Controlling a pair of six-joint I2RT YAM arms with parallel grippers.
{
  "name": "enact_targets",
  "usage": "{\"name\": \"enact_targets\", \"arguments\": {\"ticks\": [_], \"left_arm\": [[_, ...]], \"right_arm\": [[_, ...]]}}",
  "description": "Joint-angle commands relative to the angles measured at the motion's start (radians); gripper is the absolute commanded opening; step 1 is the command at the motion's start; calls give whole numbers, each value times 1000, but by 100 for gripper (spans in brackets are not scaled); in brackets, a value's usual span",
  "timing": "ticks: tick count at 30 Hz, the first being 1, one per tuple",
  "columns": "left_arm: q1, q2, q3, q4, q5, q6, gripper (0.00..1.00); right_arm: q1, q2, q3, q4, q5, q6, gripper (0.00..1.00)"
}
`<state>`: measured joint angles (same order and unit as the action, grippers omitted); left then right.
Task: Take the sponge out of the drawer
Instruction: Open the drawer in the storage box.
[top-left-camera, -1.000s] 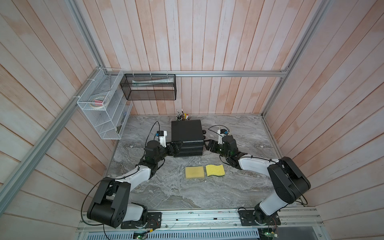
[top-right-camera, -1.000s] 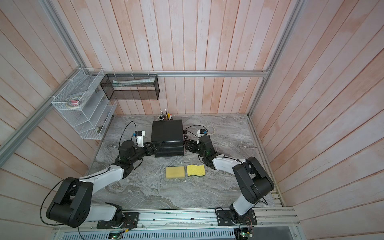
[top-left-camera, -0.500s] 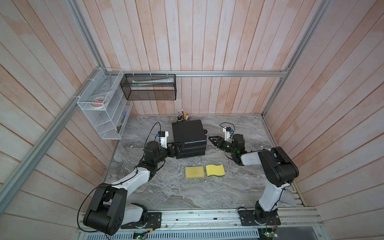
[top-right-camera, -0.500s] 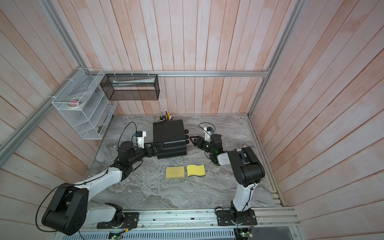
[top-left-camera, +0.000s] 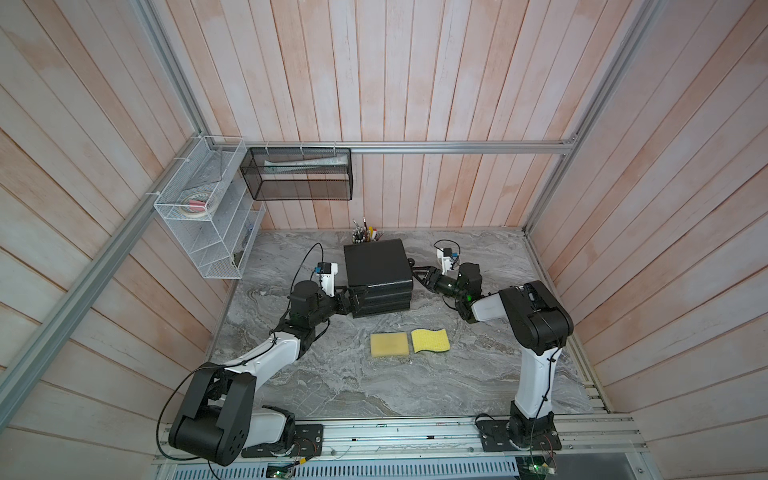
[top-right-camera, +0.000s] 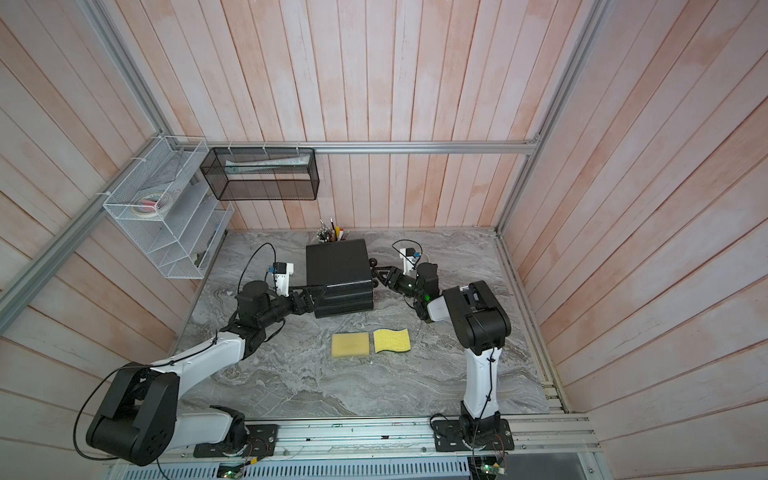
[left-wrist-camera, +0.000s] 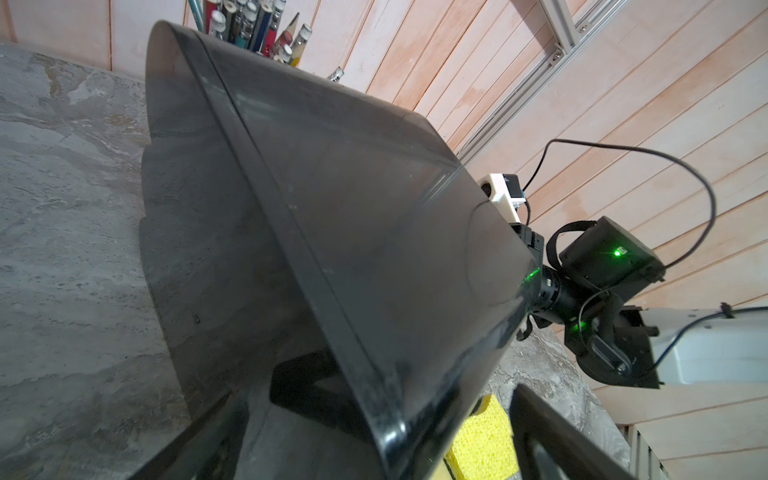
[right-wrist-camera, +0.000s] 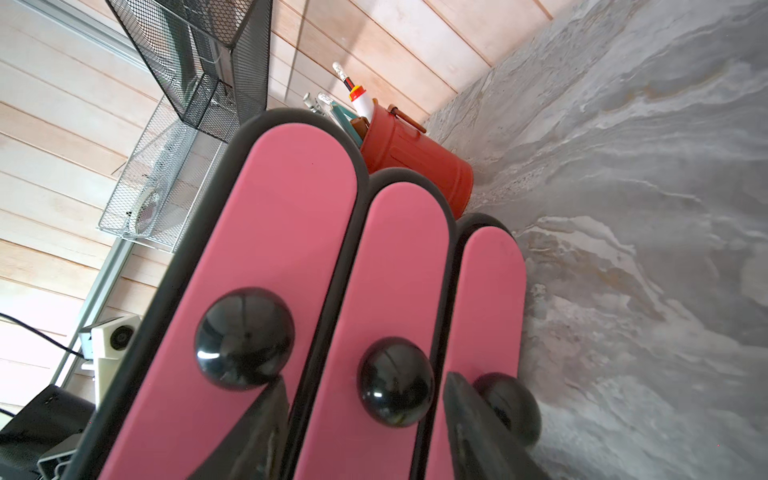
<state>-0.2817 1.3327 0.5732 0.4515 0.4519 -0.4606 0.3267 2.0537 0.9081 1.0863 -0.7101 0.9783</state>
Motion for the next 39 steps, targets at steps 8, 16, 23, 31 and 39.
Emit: {"name": "enact_targets", "arguments": {"ticks": [8, 16, 23, 31, 39], "left_arm": [[12, 0, 34, -19, -1, 28, 100], [15, 1, 28, -14, 3, 24, 100], [16, -7, 25, -17, 2, 26, 100], [17, 9, 26, 0, 20, 25, 100], [16, 20, 21, 30, 60, 2, 100]], "right_arm": [[4, 74, 23, 136, -50, 80, 56], [17, 135, 48, 223, -73, 144, 45], [19, 124, 14, 234, -62, 147, 31], [21, 23, -112, 261, -29, 142, 24], [21, -32, -119, 132, 14, 57, 24]]}}
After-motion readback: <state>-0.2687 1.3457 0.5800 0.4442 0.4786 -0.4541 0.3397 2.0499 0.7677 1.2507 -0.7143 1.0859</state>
